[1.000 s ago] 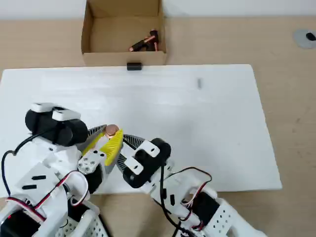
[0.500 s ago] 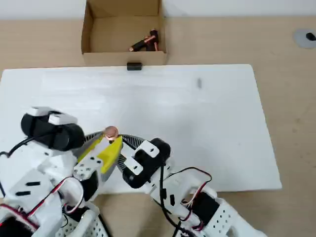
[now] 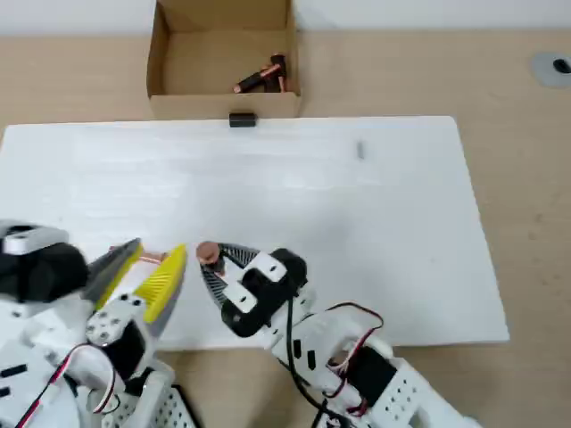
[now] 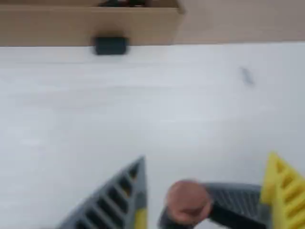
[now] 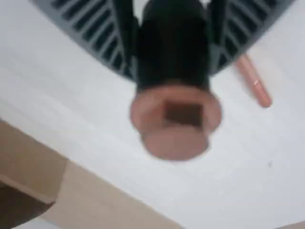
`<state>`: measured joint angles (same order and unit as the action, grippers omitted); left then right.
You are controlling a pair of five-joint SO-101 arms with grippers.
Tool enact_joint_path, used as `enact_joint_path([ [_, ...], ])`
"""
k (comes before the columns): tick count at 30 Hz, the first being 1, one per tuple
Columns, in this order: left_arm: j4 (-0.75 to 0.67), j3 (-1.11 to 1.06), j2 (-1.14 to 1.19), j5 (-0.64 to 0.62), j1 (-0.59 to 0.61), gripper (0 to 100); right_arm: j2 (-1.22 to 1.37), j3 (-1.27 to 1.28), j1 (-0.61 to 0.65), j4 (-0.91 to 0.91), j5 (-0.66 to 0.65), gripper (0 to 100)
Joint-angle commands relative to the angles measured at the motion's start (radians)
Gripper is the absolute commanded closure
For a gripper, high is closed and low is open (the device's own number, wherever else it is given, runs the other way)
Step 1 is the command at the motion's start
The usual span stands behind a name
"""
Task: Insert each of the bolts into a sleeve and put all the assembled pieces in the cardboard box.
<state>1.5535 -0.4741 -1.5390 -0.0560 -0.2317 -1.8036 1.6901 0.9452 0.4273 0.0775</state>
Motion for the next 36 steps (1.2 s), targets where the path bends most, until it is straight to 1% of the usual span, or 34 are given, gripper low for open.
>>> enact_joint_path([
  [1,0.035,0.025,0.013,-0.002,0.135,82,-0.162,-0.024,-0.045,-0.038,-0.005,98.9],
  [3,0.043,-0.005,0.013,0.008,0.216,82,-0.162,-0.041,-0.058,-0.041,-0.006,98.9],
  [5,0.043,-0.041,0.013,0.044,0.285,82,-0.157,-0.064,-0.071,-0.038,-0.006,98.9],
  [8,0.032,-0.109,0.015,0.057,0.339,82,-0.102,-0.117,-0.102,-0.038,-0.006,98.9],
  [13,0.018,-0.135,0.076,0.06,0.354,82,0.14,-0.298,-0.131,-0.08,-0.003,98.9],
  [17,0.02,-0.129,0.159,0.063,0.354,82,0.417,-0.486,-0.142,-0.153,-0.006,98.9],
  [21,0.014,-0.126,0.191,0.066,0.354,82,0.697,-0.65,-0.163,-0.207,-0.009,98.9],
  [27,0.021,-0.127,0.189,0.199,0.358,82,1.082,-0.842,-0.274,-0.42,-0.005,98.9],
  [30,0.02,-0.126,0.189,0.21,0.358,82,1.273,-0.957,-0.318,-0.479,-0.003,98.9],
  [36,0.018,-0.126,0.189,0.21,0.358,82,1.647,-1.224,-0.378,-0.488,-0.003,98.9],
])
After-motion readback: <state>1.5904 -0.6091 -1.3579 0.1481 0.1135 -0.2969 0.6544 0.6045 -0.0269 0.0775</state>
